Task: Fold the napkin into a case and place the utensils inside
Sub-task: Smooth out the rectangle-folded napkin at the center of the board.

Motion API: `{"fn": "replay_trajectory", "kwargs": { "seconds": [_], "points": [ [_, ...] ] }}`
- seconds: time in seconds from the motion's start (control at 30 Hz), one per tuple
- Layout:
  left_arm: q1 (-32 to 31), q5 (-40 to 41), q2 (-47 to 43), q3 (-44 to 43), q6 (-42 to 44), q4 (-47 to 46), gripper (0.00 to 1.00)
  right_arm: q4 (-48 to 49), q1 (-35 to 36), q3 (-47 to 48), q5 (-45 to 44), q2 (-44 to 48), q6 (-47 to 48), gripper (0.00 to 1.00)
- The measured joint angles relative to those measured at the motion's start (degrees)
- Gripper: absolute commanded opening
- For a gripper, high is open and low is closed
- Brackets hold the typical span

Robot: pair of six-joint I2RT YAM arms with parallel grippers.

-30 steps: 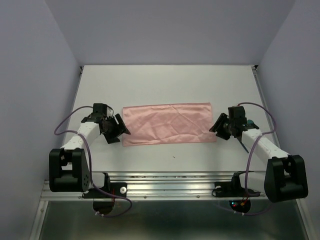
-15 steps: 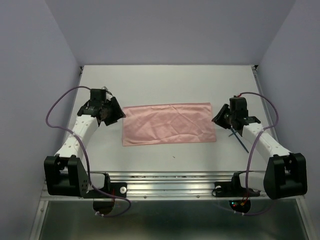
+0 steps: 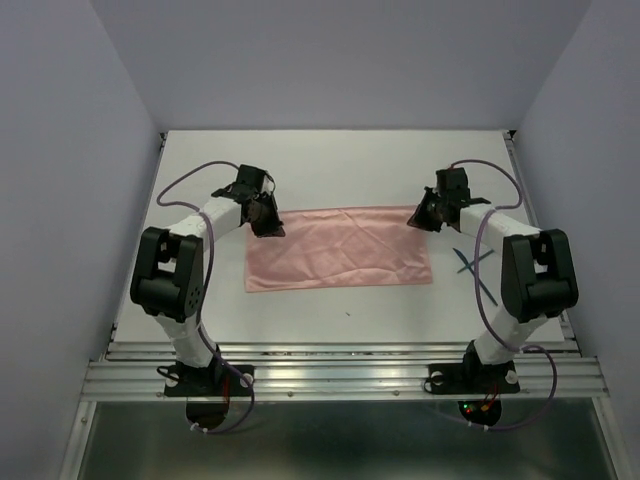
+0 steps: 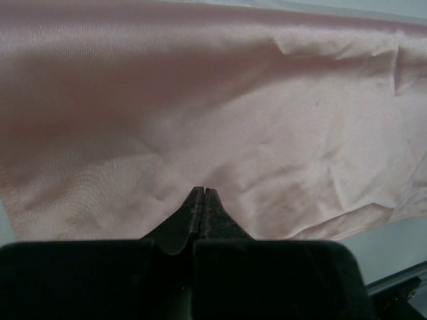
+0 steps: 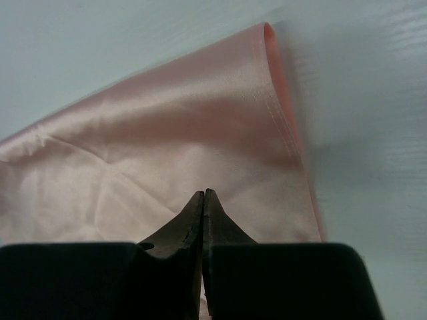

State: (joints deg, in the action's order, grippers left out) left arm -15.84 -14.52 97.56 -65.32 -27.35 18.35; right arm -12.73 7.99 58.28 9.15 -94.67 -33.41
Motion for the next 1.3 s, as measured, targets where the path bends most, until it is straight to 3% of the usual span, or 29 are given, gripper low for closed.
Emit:
{"fn": "replay_trajectory", "kwargs": {
  "seconds": [0.47,0.63,0.8,1.0,1.3],
  "points": [
    [0.6,2.4,17.3,-17.2,3.5,-0.1,0.0,-0.2,0.3,21.0,-3.4,-22.2,0.4,0.01],
    [0.9,3.1,21.4,-21.6,4.4,0.0,0.0,-0.8,0.3,23.0,-3.7,-23.4,0.5,0.03],
    [1.0,4.5,18.4,-18.4,4.1,-1.6,0.0,-0.4,0.3,17.3,-6.7,-14.5,1.2,0.05],
    [1.0,5.9,7.8,-13.0,3.6,-2.5,0.0,2.8,0.3,4.9,-7.3,-0.2,1.6,0.05],
    [0.4,5.8,7.1,-4.4,2.5,-4.7,0.0,3.7,1.5,-3.2,-6.2,-2.4,0.7,0.06]
  ]
}}
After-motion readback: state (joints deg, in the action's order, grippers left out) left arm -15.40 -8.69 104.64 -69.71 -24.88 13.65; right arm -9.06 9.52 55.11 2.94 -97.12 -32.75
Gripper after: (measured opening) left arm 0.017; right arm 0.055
